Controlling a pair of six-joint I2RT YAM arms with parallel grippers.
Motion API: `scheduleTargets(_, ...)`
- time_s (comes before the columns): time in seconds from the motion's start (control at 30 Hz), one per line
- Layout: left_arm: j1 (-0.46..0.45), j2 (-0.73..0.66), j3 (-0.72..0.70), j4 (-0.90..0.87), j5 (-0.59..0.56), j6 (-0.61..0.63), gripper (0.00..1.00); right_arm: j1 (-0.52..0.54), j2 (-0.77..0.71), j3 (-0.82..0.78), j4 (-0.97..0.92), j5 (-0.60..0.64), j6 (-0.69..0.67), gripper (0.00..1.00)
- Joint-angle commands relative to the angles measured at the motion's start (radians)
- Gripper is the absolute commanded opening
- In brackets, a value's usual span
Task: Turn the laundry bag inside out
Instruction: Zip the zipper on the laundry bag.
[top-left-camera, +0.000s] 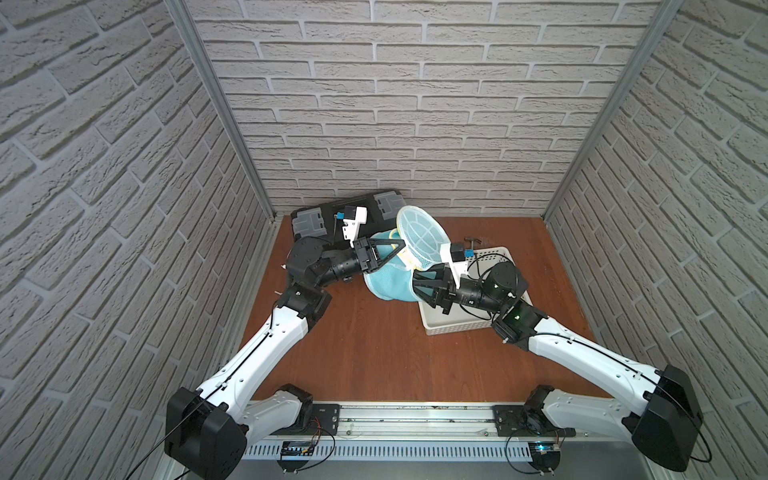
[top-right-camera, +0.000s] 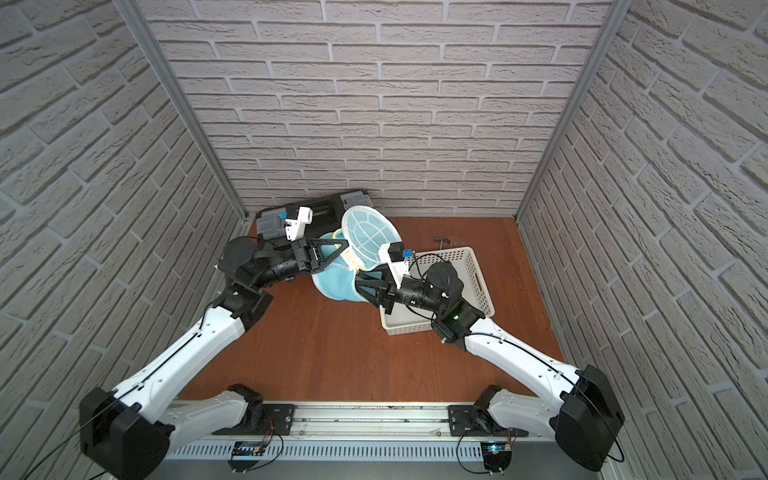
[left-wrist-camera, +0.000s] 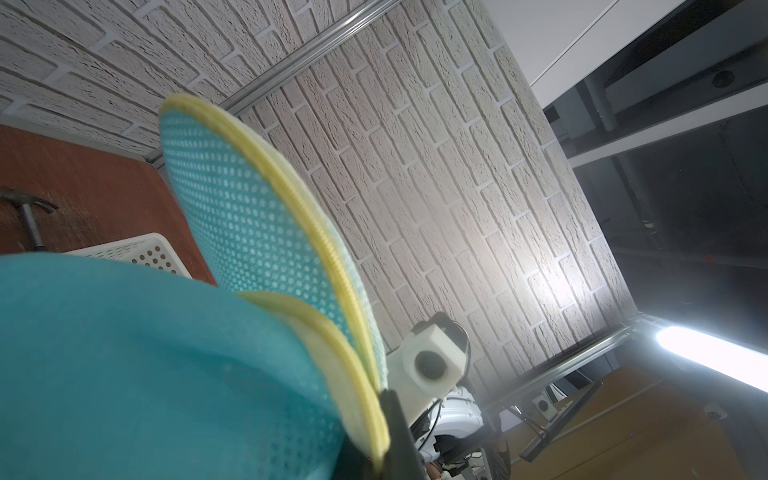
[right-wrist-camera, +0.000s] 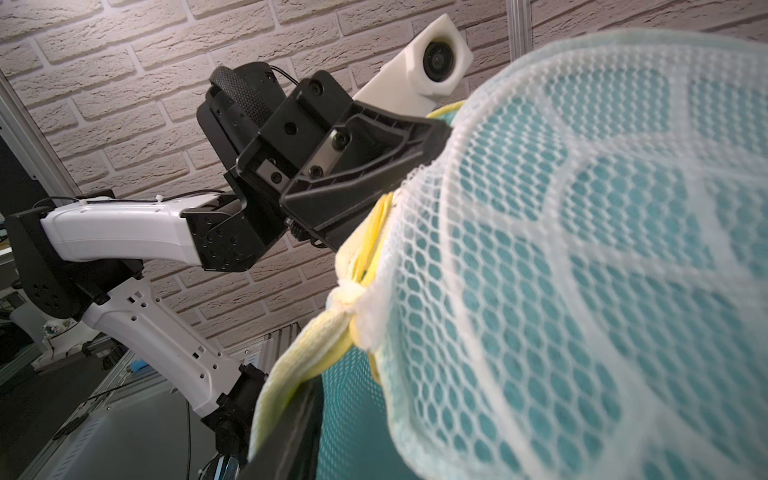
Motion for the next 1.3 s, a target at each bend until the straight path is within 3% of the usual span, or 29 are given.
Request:
scheduleTargets(0.0,-0.008,0.000,0.030,0.067,0.026,0.009,0.00,0.001,-0.044,0.013,0.071,0.028,-0.028,0.39)
scheduleTargets(0.53,-0.018,0.007,0.038,0.072,0.033,0.010,0.00,-0.004,-0.052,0.013,0.076,0.049,-0.019,0.25)
scheduleTargets(0.83,-0.021,0.014,0.045,0.069,0.037,0.013,0.00,-0.004,-0.054,-0.004,0.107,0.060,-0.001,0.03)
scheduleTargets(1.07,-0.020,0.011,0.060,0.041,0.037,0.027,0.00,-0.004,-0.084,-0.030,0.032,0.069,-0.043,0.03)
scheduleTargets(1.27,0.007,-0.004,0.087,-0.024,0.058,0.060,0.00,-0.005,-0.161,-0.056,-0.145,0.099,-0.133,0.03)
